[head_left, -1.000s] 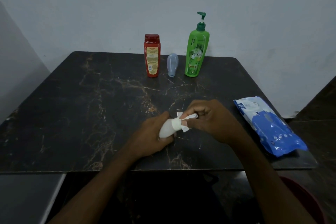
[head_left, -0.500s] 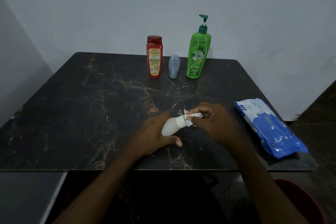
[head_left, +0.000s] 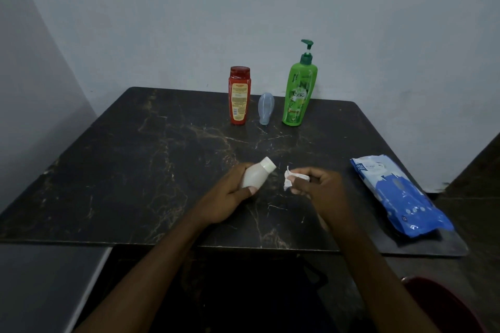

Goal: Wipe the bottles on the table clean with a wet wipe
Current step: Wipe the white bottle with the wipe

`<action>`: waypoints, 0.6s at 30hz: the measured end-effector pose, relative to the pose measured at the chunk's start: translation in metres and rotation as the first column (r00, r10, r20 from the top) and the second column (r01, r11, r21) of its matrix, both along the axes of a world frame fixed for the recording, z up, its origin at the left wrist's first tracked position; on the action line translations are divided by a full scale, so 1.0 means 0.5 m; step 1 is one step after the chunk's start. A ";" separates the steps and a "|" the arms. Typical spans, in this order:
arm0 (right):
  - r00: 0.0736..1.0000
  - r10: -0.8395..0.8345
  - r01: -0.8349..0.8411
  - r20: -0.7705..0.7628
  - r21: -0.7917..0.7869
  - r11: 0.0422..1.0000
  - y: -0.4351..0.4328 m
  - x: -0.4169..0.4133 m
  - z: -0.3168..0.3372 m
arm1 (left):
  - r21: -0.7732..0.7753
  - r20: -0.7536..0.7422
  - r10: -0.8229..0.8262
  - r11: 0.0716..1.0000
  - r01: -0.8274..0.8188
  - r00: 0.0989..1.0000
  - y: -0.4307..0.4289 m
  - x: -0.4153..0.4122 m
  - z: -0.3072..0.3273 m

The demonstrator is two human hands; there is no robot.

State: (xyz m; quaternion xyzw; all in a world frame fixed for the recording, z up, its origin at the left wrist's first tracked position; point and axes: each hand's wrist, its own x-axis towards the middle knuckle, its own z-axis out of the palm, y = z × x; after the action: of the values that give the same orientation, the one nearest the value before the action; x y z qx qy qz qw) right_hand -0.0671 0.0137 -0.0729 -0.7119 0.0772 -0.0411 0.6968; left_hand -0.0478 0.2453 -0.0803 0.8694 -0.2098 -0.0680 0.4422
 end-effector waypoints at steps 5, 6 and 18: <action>0.999 -0.011 0.019 -0.045 0.197 0.980 0.021 0.019 0.007 | -0.005 0.094 0.153 0.988 -0.153 0.984 0.055 0.014 0.035; 0.998 -0.003 0.017 -0.060 0.222 0.975 0.029 0.029 0.008 | -0.018 0.091 0.200 0.980 -0.199 0.975 0.066 0.020 0.046; 0.999 0.047 -0.046 -0.014 0.068 0.997 0.137 0.201 -0.003 | 0.194 0.370 0.248 0.922 -0.335 0.896 0.182 0.188 0.175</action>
State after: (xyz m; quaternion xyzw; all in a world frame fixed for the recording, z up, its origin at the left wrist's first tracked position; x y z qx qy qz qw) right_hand 0.0335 0.0822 -0.0746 -0.6899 0.0673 -0.0167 0.7205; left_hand 0.0462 0.3361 0.0071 0.9389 -0.1382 0.1235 0.2901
